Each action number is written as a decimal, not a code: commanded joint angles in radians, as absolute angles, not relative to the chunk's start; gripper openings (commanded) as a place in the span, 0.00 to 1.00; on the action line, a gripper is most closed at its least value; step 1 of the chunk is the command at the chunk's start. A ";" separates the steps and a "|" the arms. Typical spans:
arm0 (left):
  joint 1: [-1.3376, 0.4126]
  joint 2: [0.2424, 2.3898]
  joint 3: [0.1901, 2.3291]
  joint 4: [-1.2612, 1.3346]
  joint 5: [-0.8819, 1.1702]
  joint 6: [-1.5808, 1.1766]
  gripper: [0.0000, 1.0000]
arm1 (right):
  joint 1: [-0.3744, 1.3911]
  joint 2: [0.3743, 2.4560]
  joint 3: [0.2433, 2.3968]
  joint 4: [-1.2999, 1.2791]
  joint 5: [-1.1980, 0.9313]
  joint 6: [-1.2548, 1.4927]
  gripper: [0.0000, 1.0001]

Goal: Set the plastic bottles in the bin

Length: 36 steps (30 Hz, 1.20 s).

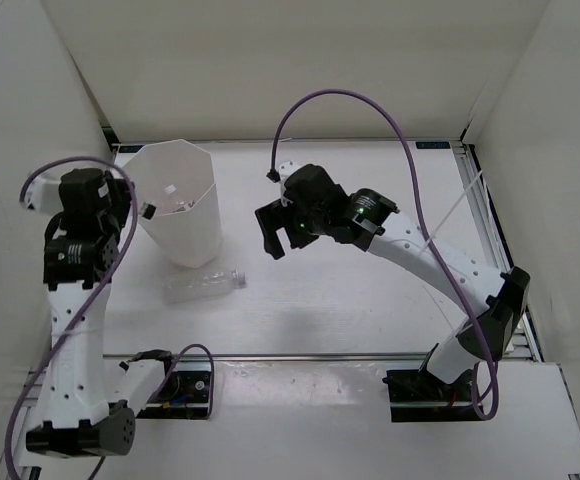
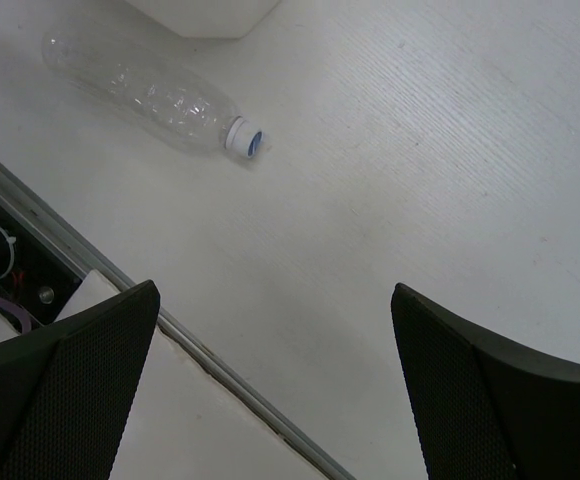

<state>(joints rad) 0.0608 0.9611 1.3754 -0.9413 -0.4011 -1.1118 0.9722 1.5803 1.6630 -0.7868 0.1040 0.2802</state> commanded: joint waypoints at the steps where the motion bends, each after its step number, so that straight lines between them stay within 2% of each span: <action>1: -0.035 1.060 1.411 -0.761 -0.386 -0.911 0.35 | 0.979 1.577 1.663 -0.736 0.100 0.264 1.00; 4: -0.116 1.133 1.480 -0.715 -0.452 -0.784 0.38 | 0.979 1.577 1.629 -0.716 0.100 0.264 1.00; 6: -0.158 1.170 1.515 -0.695 -0.453 -0.701 0.48 | 0.979 1.553 1.568 -0.697 0.100 0.273 1.00; 7: -0.169 1.211 1.549 -0.695 -0.453 -0.684 0.56 | 0.979 1.552 1.539 -0.661 0.100 0.273 1.00; 8: -0.179 1.229 1.558 -0.695 -0.453 -0.667 0.69 | 0.979 1.534 1.504 -0.635 0.081 0.273 1.00; 9: -0.207 1.229 1.559 -0.713 -0.478 -0.667 0.91 | 0.979 1.511 1.464 -0.605 0.054 0.264 1.00; 10: -0.222 1.229 1.559 -0.732 -0.567 -0.693 1.00 | 0.979 1.499 1.378 -0.533 0.032 0.249 1.00; 15: -0.274 1.151 1.578 -0.799 -0.730 -0.732 1.00 | 0.979 1.456 1.171 -0.321 -0.075 0.166 1.00; 17: -0.275 1.073 1.547 -0.843 -0.742 -0.741 1.00 | 0.979 1.445 1.096 -0.165 -0.075 0.157 1.00; 19: -0.265 1.004 1.507 -0.903 -0.743 -0.868 1.00 | 0.979 1.454 1.089 -0.138 -0.057 0.156 1.00; 21: -0.255 0.893 1.425 -1.046 -0.697 -1.048 0.99 | 0.979 1.503 1.143 -0.188 -0.046 0.166 1.00; 22: -0.246 0.861 1.399 -1.096 -0.669 -1.241 0.99 | 0.979 1.515 1.188 -0.207 -0.046 0.166 1.00; 26: -0.236 0.697 1.231 -1.369 -0.495 -1.723 0.96 | 0.979 1.526 1.201 -0.219 -0.037 0.166 1.00; 27: -0.236 0.663 1.118 -1.388 -0.459 -1.788 0.96 | 0.979 1.526 1.201 -0.228 -0.008 0.166 1.00; 31: -0.236 0.500 0.815 -1.274 -0.371 -1.946 0.96 | 0.969 1.506 1.201 -0.251 0.028 0.166 1.00; 36: -0.236 0.287 0.460 -0.930 -0.351 -1.986 0.99 | 0.969 1.462 1.190 -0.273 0.043 0.178 1.00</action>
<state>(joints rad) -0.2379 0.3973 0.5751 -1.1305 -0.3809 -1.7370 0.9699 1.5196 1.1690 -0.2749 0.0174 0.1802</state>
